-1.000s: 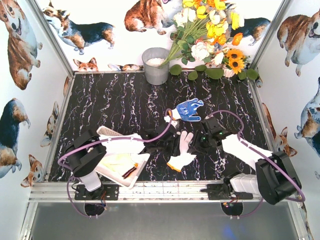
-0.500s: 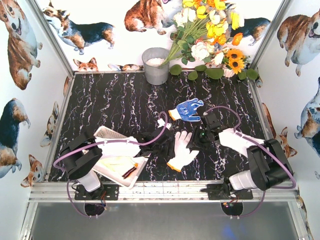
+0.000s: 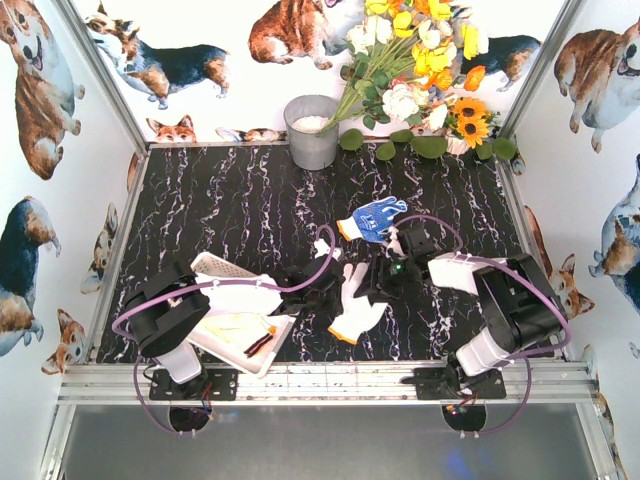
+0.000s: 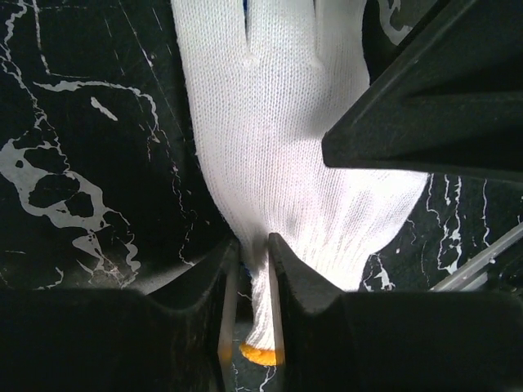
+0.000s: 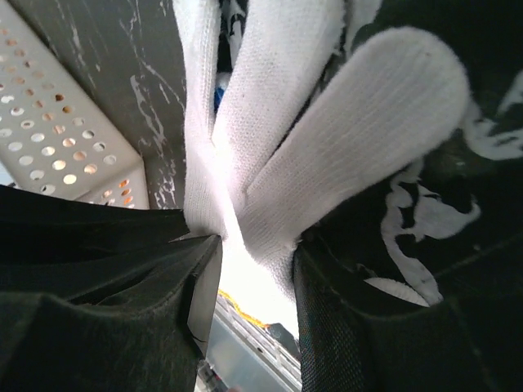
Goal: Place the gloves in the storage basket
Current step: Adjust the glove at the center of the board, then move the glove to the center of the board.
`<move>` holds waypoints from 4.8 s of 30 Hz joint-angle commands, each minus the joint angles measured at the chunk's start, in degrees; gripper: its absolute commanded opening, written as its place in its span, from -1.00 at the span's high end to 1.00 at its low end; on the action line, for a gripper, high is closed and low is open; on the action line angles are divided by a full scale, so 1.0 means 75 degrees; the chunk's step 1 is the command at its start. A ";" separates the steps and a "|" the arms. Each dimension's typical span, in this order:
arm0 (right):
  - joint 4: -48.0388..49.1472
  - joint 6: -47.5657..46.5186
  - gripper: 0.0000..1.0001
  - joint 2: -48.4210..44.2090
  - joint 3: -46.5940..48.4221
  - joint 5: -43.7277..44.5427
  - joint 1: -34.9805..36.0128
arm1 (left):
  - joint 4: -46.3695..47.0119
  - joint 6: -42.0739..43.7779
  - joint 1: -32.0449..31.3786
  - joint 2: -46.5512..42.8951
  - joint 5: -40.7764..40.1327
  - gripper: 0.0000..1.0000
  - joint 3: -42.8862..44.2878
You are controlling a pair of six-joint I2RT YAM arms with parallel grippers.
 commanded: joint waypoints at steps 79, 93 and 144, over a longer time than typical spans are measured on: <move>-0.2568 -0.0165 0.44 -0.2105 0.1111 0.3041 0.0338 | 0.0123 0.0433 -0.0451 -0.0770 0.0384 -0.12 0.0747; -0.1985 0.0478 0.06 -0.2030 0.1890 0.3276 -0.0731 | -0.2962 0.3170 0.2577 -0.3053 -0.0829 -0.78 0.1735; -0.1637 0.3173 0.49 0.2731 0.4681 0.4878 -0.0635 | -0.2565 0.4625 0.5419 -0.4920 -0.1255 -0.91 -0.0021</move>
